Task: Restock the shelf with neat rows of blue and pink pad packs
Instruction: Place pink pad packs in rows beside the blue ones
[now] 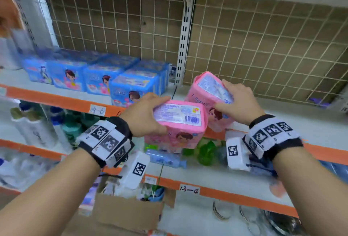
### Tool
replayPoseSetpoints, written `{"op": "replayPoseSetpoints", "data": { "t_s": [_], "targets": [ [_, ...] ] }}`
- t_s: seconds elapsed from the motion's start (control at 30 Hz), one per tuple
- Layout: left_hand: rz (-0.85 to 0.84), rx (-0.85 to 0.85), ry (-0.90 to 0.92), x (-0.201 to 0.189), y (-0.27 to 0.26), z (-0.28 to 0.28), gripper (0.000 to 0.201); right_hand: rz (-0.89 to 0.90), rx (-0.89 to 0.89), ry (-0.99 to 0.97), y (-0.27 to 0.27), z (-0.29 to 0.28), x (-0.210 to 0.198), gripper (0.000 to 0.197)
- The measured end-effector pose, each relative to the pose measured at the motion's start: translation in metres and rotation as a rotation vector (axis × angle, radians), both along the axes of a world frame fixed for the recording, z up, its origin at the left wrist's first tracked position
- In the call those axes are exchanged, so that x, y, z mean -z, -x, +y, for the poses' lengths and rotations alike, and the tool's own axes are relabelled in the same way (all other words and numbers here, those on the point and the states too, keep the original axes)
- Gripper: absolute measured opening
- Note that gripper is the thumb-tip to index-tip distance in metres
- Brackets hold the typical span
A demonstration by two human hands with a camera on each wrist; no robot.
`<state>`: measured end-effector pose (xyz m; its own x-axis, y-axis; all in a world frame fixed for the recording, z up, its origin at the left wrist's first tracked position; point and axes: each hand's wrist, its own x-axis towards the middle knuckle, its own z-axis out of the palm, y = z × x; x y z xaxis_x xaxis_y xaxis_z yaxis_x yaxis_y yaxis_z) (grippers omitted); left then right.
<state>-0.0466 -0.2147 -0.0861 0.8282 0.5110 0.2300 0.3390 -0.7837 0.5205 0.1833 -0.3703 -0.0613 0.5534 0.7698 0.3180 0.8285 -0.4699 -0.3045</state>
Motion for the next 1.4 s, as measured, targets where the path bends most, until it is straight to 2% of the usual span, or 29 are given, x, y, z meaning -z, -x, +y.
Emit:
{"op": "replayPoseSetpoints", "data": {
  "t_s": [0.1, 0.2, 0.27, 0.37, 0.43, 0.53, 0.63, 0.7, 0.77, 0.83, 0.9, 0.93, 1.03, 1.13, 1.27, 1.4],
  "targets": [
    [0.086, 0.048, -0.086, 0.007, -0.024, 0.017, 0.092, -0.076, 0.092, 0.33, -0.007, 0.036, 0.008, 0.05],
    [0.097, 0.056, -0.055, 0.018, -0.039, 0.033, 0.091, -0.047, 0.044, 0.404, -0.018, 0.056, 0.007, 0.031],
    [0.065, 0.069, -0.035, 0.022, -0.046, 0.042, 0.092, -0.078, 0.041, 0.448, -0.024, 0.062, 0.004, 0.028],
    [0.021, 0.139, -0.035, 0.022, -0.058, 0.048, 0.094, -0.302, 0.144, 0.542, -0.028, 0.068, 0.007, 0.044],
    [0.013, 0.169, -0.029, 0.022, -0.064, 0.048, 0.094, -0.281, 0.152, 0.494, -0.027, 0.071, 0.012, 0.049],
    [0.024, 0.175, -0.014, 0.017, -0.071, 0.053, 0.094, 0.004, 0.058, 0.377, -0.031, 0.073, 0.007, 0.045],
    [0.048, 0.185, 0.003, 0.012, -0.08, 0.055, 0.096, 0.438, 0.012, 0.057, -0.032, 0.068, -0.006, 0.045],
    [0.068, 0.195, -0.012, 0.008, -0.089, 0.054, 0.097, 0.507, 0.01, -0.064, -0.03, 0.063, -0.013, 0.049],
    [0.087, 0.2, -0.025, 0.004, -0.1, 0.053, 0.098, 0.519, -0.054, 0.01, -0.023, 0.061, -0.016, 0.067],
    [0.099, 0.216, -0.027, 0.0, -0.11, 0.052, 0.098, 0.449, -0.121, 0.234, -0.011, 0.061, -0.014, 0.087],
    [0.103, 0.242, -0.057, -0.002, -0.118, 0.052, 0.101, 0.249, -0.04, 0.441, -0.007, 0.068, -0.008, 0.109],
    [0.1, 0.254, -0.072, -0.003, -0.121, 0.052, 0.103, 0.172, 0.012, 0.494, -0.006, 0.072, -0.006, 0.113],
    [0.09, 0.278, -0.126, -0.005, -0.125, 0.055, 0.109, 0.113, 0.056, 0.54, -0.008, 0.08, -0.006, 0.112],
    [0.158, 0.282, -0.337, -0.008, -0.121, 0.065, 0.112, 0.076, 0.056, 0.532, -0.018, 0.081, -0.005, 0.107],
    [0.283, 0.068, -0.424, -0.02, -0.109, 0.103, 0.093, 0.051, 0.07, 0.512, -0.033, 0.089, 0.008, 0.112],
    [0.482, -0.078, -0.447, -0.016, -0.105, 0.128, 0.088, 0.004, 0.116, 0.503, -0.044, 0.108, 0.014, 0.118]
  ]
}}
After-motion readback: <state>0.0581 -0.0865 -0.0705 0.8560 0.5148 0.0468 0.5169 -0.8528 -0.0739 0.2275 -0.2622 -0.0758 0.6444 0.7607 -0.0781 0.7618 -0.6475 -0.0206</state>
